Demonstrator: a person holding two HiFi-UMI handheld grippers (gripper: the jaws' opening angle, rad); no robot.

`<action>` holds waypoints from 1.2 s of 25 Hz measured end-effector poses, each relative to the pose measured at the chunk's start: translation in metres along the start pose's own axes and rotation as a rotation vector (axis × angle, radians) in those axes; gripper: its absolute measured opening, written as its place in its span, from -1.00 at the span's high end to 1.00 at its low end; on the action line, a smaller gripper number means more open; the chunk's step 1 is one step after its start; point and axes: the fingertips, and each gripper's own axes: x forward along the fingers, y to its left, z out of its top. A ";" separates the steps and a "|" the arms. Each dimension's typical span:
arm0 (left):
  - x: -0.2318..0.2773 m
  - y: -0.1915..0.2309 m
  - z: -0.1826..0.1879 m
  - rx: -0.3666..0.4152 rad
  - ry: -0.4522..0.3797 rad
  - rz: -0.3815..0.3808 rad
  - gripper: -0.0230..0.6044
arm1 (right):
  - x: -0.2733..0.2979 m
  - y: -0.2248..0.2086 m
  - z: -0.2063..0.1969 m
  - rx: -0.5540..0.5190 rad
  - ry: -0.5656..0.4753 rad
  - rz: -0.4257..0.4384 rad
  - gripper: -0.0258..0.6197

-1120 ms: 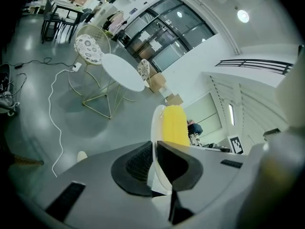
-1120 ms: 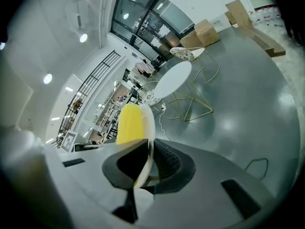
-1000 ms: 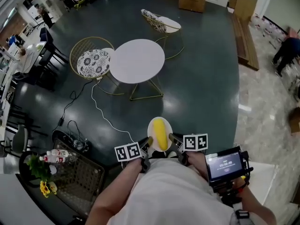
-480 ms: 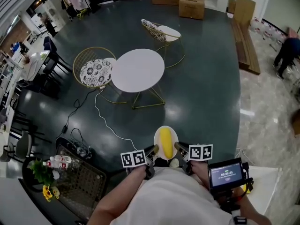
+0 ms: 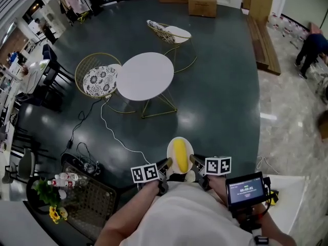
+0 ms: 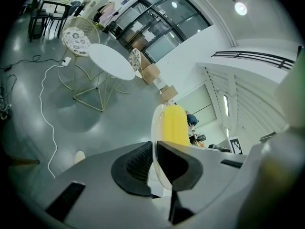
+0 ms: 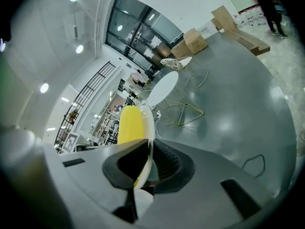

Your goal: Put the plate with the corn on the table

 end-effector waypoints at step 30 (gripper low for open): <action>0.025 -0.006 0.010 0.056 0.036 -0.024 0.81 | -0.003 -0.017 0.013 -0.003 -0.041 -0.045 0.80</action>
